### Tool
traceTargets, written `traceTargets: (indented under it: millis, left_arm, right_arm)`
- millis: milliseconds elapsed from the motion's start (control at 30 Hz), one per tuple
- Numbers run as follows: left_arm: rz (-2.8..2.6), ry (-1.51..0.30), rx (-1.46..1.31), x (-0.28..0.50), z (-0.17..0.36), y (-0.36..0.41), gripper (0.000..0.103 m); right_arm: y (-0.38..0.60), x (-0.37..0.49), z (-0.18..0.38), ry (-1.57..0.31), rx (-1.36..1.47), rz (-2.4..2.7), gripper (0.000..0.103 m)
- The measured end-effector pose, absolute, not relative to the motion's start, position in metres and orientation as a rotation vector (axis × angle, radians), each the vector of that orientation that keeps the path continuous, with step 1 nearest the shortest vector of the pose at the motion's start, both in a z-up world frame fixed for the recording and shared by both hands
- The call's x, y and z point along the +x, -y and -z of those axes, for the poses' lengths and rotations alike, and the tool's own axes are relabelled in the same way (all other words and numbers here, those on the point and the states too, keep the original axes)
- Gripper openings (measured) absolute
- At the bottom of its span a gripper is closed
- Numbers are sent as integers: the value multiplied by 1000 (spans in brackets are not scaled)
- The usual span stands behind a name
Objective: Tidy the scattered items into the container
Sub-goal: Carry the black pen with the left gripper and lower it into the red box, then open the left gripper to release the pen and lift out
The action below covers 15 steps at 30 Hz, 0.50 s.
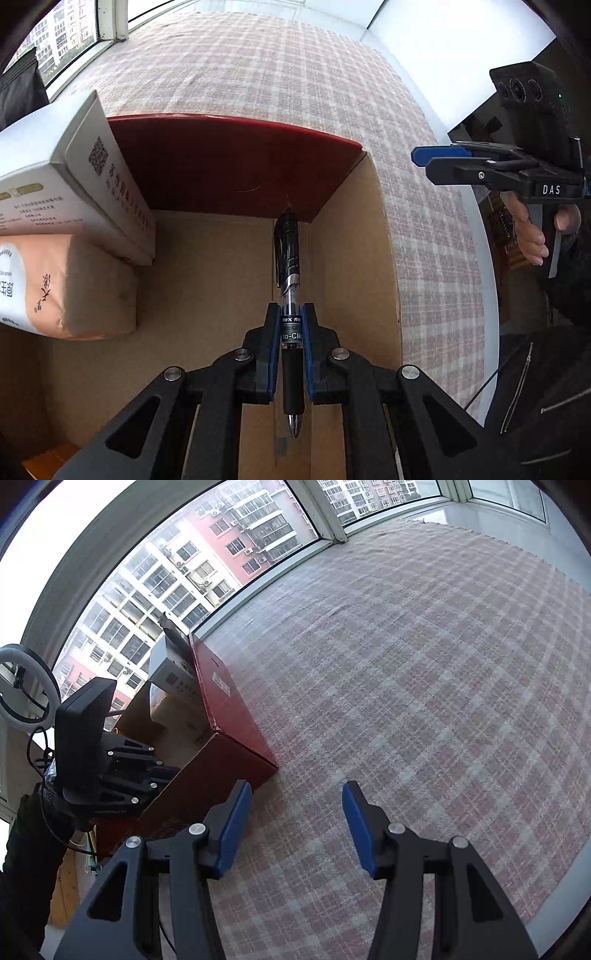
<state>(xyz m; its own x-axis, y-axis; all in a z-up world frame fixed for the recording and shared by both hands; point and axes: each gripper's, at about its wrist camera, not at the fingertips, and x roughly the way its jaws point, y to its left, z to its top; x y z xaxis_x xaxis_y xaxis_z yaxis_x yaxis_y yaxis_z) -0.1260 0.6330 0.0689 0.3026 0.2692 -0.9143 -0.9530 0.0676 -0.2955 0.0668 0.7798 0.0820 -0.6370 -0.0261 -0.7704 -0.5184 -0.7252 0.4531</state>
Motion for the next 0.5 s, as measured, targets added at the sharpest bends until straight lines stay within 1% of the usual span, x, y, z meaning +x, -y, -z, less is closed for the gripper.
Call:
traceTargets:
  millis: [133, 167, 200, 333, 500]
  left_arm:
    - [-1059, -780, -1124, -124, -70, -636, 10]
    - [-1055, -776, -1125, -123, -70, -640, 12]
    - [-1055, -780, -1121, -121, -70, -641, 16]
    - [-1094, -811, -1087, -115, -79, -642, 16]
    - [-1202, -811, -1031, -120, -111, -619, 16]
  right_arm:
    - [-780, 68, -84, -974, -1146, -2407, 51]
    - [-780, 69, -86, -969, -1145, -2409, 51]
    - [-780, 69, -88, -965, -1144, -2411, 51]
    - [-777, 69, -95, -948, -1129, -2427, 51]
    - [-771, 74, -107, -938, -1102, -2453, 51]
